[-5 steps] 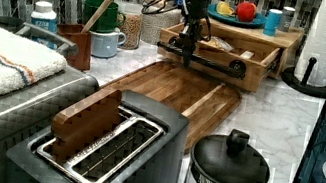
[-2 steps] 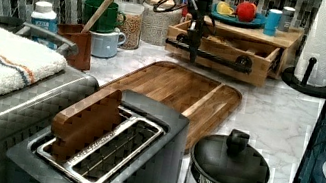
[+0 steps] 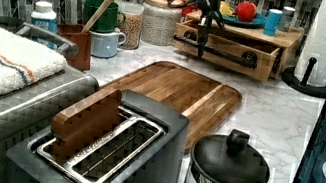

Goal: Close the drawer.

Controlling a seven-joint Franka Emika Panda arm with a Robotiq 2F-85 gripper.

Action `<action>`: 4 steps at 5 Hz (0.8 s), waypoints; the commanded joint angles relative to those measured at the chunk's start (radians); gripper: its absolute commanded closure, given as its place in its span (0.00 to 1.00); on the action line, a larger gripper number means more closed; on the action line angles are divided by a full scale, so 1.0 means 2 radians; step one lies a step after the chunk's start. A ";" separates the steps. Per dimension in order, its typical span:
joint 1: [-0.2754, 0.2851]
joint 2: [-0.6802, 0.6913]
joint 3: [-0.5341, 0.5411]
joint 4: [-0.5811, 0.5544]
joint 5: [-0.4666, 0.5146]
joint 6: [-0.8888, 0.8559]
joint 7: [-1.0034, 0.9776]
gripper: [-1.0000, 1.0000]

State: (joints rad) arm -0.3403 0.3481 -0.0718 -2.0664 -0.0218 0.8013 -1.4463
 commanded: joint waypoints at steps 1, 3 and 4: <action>-0.099 0.089 -0.050 0.209 0.003 -0.023 -0.079 1.00; -0.094 0.081 -0.063 0.237 -0.032 -0.060 -0.033 1.00; -0.092 0.084 -0.064 0.250 -0.024 -0.082 -0.029 1.00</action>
State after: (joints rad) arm -0.4216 0.5283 -0.0979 -1.7734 -0.0734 0.6177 -1.5127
